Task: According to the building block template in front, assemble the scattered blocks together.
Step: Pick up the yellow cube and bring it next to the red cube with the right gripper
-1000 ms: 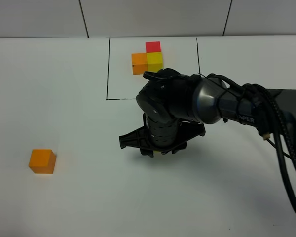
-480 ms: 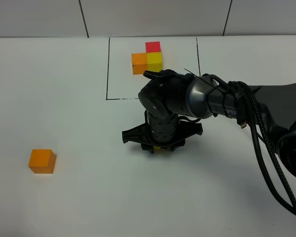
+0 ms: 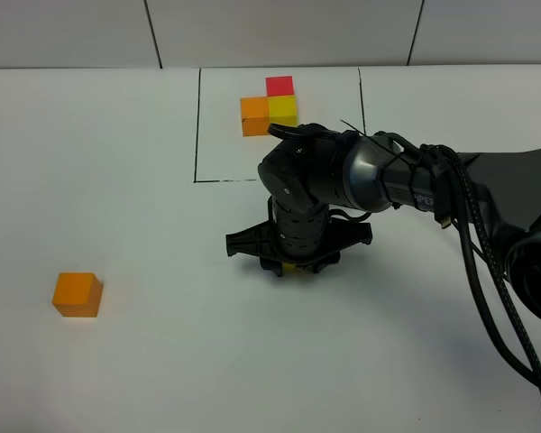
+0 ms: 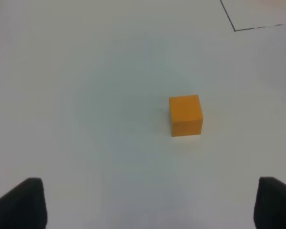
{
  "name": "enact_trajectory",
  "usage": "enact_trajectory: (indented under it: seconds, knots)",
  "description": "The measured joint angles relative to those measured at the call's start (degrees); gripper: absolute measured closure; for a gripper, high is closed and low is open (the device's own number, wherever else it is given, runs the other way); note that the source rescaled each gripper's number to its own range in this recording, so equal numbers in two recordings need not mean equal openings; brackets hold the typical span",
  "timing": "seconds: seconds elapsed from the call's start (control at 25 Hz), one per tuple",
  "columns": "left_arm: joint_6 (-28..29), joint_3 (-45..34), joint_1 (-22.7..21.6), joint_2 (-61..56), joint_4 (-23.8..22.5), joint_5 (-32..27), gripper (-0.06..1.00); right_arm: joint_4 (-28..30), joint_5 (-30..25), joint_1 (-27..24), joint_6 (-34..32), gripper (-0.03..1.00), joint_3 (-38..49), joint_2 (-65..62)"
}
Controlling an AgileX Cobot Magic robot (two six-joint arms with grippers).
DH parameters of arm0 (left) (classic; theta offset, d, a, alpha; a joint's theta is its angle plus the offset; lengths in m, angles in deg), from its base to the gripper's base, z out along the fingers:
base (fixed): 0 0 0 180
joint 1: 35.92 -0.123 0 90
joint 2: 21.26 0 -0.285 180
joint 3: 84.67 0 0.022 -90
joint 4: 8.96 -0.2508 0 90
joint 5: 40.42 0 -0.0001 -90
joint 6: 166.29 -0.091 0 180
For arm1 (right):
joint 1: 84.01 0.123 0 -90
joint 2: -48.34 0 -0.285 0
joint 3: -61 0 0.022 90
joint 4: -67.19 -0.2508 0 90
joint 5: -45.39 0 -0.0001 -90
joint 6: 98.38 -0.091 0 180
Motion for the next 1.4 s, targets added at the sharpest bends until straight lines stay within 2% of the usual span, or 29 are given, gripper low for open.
enact_trajectory:
  seconds: [1.4]
  knots:
    - [0.0, 0.0, 0.0, 0.0, 0.0, 0.0, -0.05, 0.0, 1.0, -2.0, 2.7, 0.97, -0.6, 0.7]
